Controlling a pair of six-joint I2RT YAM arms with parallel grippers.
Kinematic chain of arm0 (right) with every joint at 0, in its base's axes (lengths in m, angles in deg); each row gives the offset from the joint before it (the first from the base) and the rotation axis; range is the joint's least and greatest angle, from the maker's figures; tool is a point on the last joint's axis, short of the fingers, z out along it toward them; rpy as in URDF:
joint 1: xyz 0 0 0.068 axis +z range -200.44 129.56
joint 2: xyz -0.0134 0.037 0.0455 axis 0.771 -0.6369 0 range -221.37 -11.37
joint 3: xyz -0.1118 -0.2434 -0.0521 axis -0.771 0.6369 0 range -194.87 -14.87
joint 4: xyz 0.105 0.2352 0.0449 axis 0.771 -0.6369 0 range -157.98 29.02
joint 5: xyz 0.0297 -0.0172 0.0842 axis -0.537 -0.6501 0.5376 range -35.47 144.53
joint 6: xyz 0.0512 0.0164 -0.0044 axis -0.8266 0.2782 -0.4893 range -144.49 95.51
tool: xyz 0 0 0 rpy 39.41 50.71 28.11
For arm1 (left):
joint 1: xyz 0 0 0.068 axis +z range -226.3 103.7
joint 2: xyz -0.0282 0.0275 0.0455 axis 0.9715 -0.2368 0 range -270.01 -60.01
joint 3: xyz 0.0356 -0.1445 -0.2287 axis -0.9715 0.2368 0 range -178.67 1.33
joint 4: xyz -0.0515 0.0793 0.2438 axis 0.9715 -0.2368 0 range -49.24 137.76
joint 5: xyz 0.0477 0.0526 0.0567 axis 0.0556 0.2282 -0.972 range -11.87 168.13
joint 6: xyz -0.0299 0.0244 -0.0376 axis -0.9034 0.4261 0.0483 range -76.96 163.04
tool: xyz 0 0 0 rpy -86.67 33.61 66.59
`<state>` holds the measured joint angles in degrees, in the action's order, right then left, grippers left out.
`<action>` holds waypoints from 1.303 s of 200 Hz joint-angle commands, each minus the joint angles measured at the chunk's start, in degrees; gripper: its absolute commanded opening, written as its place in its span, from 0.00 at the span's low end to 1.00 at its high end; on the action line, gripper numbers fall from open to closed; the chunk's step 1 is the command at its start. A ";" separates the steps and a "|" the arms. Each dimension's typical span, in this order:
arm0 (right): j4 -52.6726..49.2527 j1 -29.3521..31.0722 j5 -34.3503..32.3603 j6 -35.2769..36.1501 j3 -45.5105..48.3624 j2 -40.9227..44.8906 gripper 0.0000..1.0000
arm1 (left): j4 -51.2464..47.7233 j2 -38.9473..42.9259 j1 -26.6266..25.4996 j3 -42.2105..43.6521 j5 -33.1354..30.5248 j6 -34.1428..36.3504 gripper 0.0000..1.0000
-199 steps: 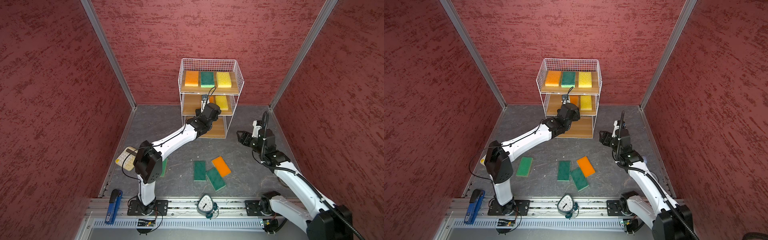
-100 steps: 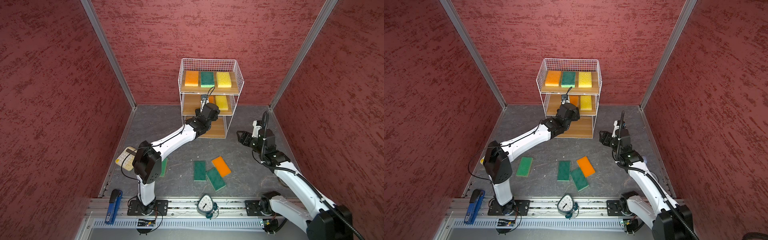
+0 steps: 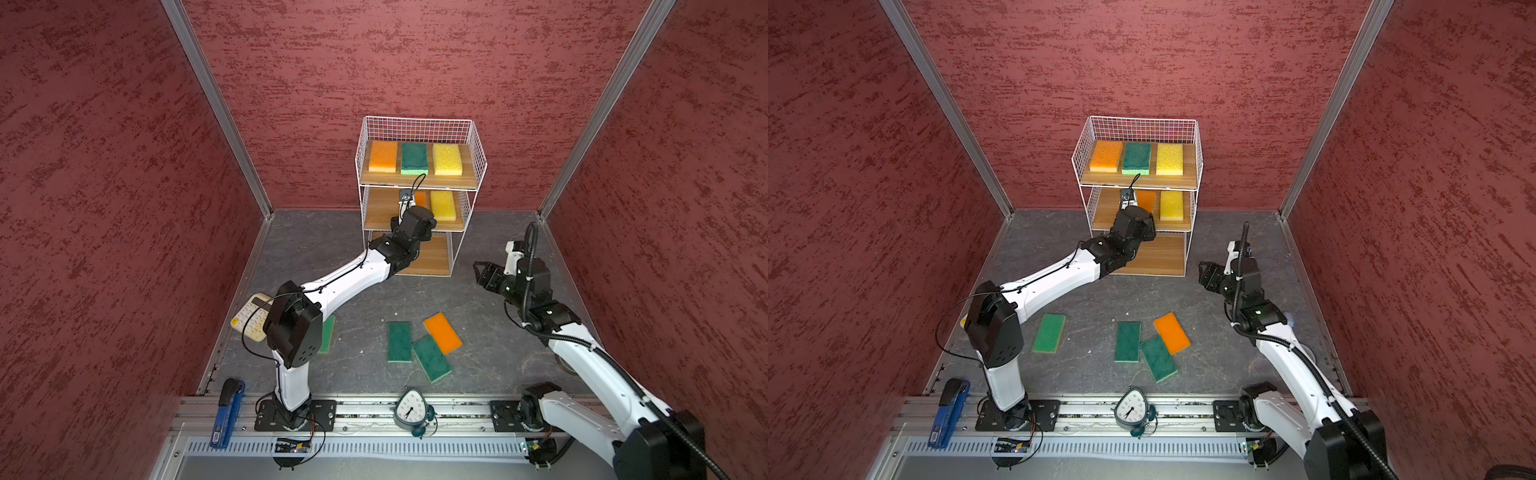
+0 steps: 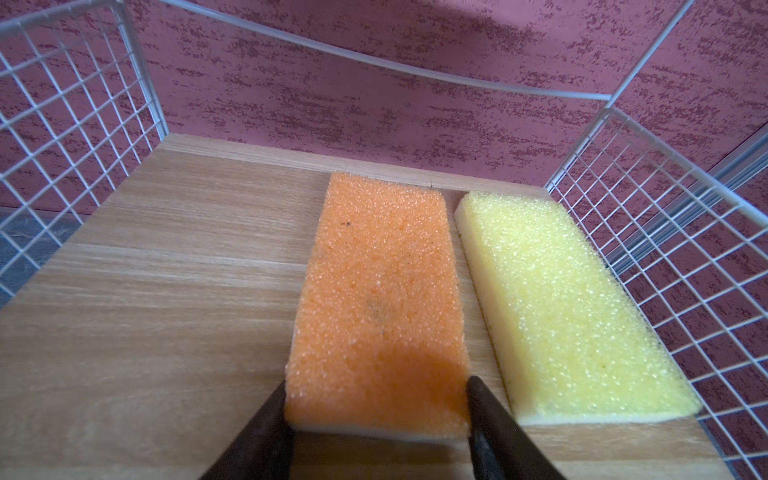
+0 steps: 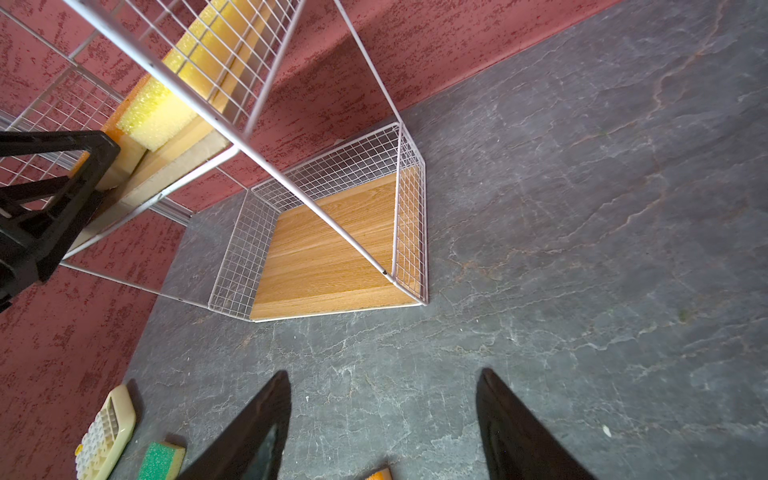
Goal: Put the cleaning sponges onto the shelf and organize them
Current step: 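Open the left gripper and draw it back from the middle shelf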
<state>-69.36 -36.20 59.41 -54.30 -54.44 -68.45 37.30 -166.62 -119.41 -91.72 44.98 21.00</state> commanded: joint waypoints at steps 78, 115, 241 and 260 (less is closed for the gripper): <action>1.46 -0.31 -0.32 -0.23 0.81 1.53 0.71 | -3.65 -1.56 -0.14 -0.02 -1.97 -5.29 0.63; 1.53 -0.27 -0.25 -0.17 0.99 1.71 0.71 | -3.31 -1.72 -0.24 -0.33 -0.54 -5.13 0.67; 1.62 -0.18 -0.18 -0.17 1.10 1.88 0.71 | -1.41 1.70 -0.32 3.41 2.78 -4.73 0.76; 1.61 -0.18 -0.23 -0.17 1.08 1.79 0.72 | -0.91 2.92 -0.34 4.57 3.01 -4.50 0.77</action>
<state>-69.34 -36.20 59.39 -54.30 -53.76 -67.51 38.70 -164.92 -119.76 -89.71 45.81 16.94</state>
